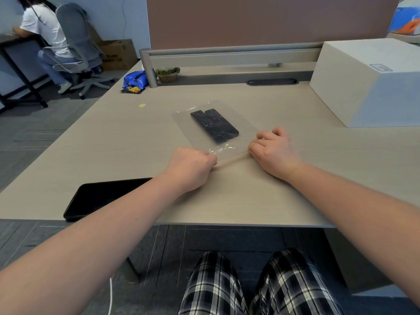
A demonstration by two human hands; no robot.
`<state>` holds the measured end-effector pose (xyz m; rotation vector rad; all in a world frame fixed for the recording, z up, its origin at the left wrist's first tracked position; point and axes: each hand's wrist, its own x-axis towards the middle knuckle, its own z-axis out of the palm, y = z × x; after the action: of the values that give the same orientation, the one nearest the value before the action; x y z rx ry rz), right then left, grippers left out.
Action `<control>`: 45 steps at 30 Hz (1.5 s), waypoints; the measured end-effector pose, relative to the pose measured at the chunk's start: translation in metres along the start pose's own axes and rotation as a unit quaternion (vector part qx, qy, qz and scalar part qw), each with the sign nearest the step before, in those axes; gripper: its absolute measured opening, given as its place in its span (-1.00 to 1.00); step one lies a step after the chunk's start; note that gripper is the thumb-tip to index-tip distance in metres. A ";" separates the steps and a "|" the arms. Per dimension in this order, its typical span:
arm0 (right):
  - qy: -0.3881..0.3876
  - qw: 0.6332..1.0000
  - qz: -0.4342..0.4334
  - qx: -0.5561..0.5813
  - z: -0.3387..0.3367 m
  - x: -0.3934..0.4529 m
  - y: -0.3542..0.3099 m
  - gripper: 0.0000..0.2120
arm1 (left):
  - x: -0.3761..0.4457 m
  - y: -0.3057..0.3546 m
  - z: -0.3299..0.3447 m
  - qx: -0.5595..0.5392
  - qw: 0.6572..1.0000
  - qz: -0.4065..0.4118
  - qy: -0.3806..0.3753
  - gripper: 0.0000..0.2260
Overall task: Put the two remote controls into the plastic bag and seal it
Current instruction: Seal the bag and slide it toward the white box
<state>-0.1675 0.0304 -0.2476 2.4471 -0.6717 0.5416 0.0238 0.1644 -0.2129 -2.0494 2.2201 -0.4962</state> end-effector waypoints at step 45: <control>-0.213 0.811 0.418 0.349 0.011 0.016 0.030 -0.64 | 0.066 0.002 0.017 -0.219 0.948 -0.188 -0.134 -0.62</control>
<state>-0.1690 -0.0033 -0.2366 2.8626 -2.1188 0.6307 0.0201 0.0969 -0.2190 -2.5859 1.9096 0.2819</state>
